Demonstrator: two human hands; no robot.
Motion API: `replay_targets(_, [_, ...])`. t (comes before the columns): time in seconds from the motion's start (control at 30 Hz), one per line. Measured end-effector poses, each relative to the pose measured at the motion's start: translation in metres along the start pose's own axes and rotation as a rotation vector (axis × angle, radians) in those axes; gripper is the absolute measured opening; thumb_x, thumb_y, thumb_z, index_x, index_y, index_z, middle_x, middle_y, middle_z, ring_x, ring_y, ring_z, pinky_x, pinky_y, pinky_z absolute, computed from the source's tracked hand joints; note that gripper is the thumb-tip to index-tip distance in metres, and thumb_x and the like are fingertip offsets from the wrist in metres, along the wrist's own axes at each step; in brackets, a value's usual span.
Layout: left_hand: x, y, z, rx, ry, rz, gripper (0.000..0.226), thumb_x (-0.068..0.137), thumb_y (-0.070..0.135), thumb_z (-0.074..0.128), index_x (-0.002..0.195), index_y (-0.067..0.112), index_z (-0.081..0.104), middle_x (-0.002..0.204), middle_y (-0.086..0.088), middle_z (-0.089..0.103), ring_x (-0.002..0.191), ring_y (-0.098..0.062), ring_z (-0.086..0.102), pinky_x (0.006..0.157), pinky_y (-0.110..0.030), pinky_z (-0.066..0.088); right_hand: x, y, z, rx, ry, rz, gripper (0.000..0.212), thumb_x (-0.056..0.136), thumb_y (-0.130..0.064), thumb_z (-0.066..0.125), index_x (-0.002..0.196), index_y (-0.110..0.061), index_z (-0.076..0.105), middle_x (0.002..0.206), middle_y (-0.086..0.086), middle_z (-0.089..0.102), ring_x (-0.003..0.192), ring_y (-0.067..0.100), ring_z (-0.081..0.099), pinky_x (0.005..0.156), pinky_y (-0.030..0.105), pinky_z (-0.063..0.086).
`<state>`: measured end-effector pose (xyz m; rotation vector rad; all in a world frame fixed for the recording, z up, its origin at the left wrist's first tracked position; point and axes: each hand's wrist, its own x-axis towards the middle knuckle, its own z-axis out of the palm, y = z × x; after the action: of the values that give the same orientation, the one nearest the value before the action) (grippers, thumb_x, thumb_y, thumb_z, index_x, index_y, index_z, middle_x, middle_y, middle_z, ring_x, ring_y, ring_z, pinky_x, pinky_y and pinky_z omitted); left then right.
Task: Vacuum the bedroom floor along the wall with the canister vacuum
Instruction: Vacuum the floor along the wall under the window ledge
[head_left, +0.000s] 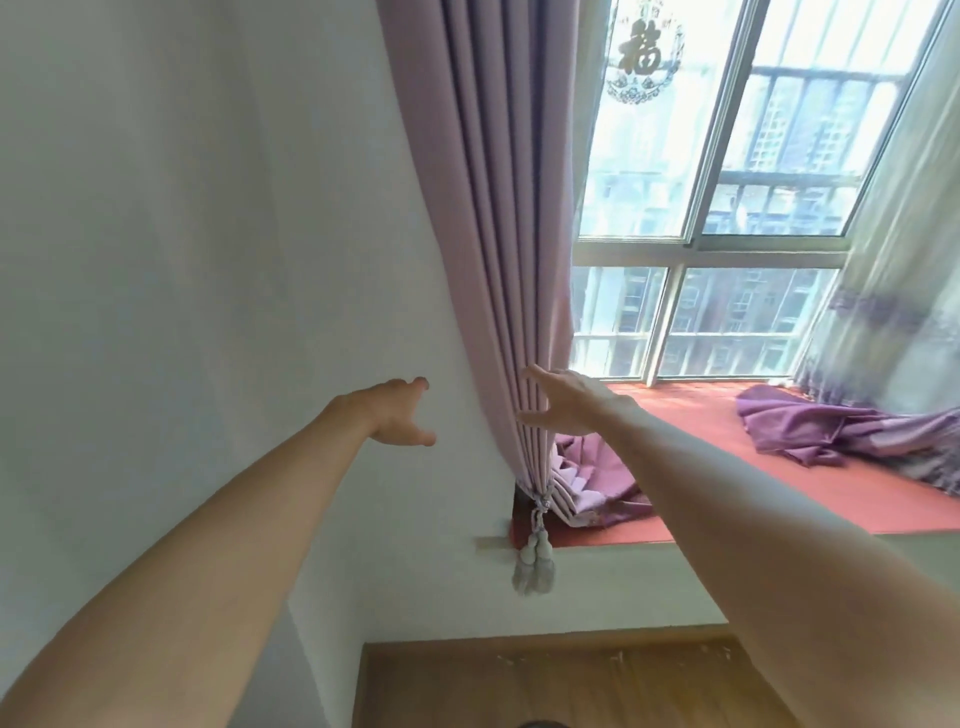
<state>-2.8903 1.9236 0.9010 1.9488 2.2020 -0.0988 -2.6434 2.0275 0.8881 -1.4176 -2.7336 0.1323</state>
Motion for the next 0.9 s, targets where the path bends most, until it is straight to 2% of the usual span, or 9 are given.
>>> replay_targets(0.07, [0.018,0.024,0.007,0.007,-0.017,0.035,0.095,0.081,0.057,0.063,0.154,0.021,0.014,0.152,-0.009,0.035,0.136,-0.029,0.042,0.108,-0.043,0.041,-0.010,0.028,0.008,0.036,-0.028,0.037,0.073,0.092,-0.056,0.060,0.150,-0.027,0.028,0.116,0.011,0.061,0.095,0.027,0.062,0.077,0.042,0.055])
replay_targets(0.17, [0.039,0.056,0.019,0.013,-0.024,0.093,0.093,0.085,0.052,0.063,0.155,0.015,0.014,0.156,-0.012,0.032,0.141,-0.028,0.037,0.110,-0.040,0.038,-0.023,0.065,0.021,0.056,-0.039,0.097,0.072,0.093,-0.053,0.060,0.151,-0.025,0.028,0.129,0.012,0.059,0.105,0.028,0.060,0.078,0.037,0.049])
replay_targets(0.27, [0.059,0.079,0.036,0.001,-0.044,0.135,0.094,0.086,0.050,0.064,0.156,0.013,0.013,0.157,-0.013,0.032,0.143,-0.027,0.035,0.112,-0.038,0.036,-0.034,0.094,0.035,0.058,-0.061,0.122,0.071,0.095,-0.051,0.059,0.152,-0.024,0.029,0.133,0.011,0.057,0.102,0.024,0.055,0.078,0.035,0.045])
replay_targets(0.37, [0.079,0.099,0.058,-0.016,-0.066,0.161,0.093,0.086,0.049,0.065,0.155,0.011,0.016,0.155,-0.014,0.036,0.141,-0.028,0.037,0.112,-0.039,0.036,-0.035,0.122,0.059,0.085,-0.094,0.134,0.069,0.094,-0.051,0.060,0.149,-0.023,0.031,0.137,0.015,0.053,0.111,0.029,0.058,0.084,0.039,0.050])
replay_targets(0.53, [0.106,0.119,0.106,-0.031,-0.109,0.180,0.087,0.085,0.047,0.066,0.150,0.007,0.024,0.150,-0.015,0.042,0.138,-0.029,0.040,0.111,-0.038,0.037,-0.033,0.159,0.105,0.102,-0.126,0.156,0.066,0.093,-0.051,0.061,0.147,-0.023,0.036,0.138,0.011,0.058,0.120,0.031,0.057,0.090,0.038,0.046])
replay_targets(0.7, [0.126,0.128,0.173,-0.046,-0.206,0.191,0.085,0.085,0.046,0.066,0.150,0.008,0.026,0.152,-0.014,0.040,0.139,-0.029,0.040,0.112,-0.040,0.036,-0.036,0.181,0.177,0.182,-0.246,0.196,0.062,0.086,-0.058,0.060,0.136,-0.026,0.040,0.129,0.010,0.062,0.117,0.032,0.058,0.095,0.046,0.050])
replay_targets(0.8, [0.134,0.129,0.219,-0.044,-0.272,0.208,0.083,0.085,0.047,0.065,0.150,0.010,0.027,0.152,-0.013,0.040,0.137,-0.029,0.041,0.111,-0.042,0.039,-0.047,0.188,0.225,0.198,-0.323,0.251,0.065,0.089,-0.056,0.060,0.141,-0.025,0.038,0.133,0.013,0.058,0.122,0.033,0.055,0.099,0.046,0.047])
replay_targets(0.9, [0.141,0.126,0.267,-0.031,-0.347,0.215,0.088,0.086,0.049,0.064,0.153,0.014,0.020,0.156,-0.011,0.034,0.141,-0.029,0.037,0.111,-0.046,0.040,-0.060,0.190,0.274,0.215,-0.394,0.292,0.068,0.091,-0.057,0.058,0.145,-0.023,0.035,0.137,0.013,0.055,0.124,0.033,0.053,0.099,0.045,0.047])
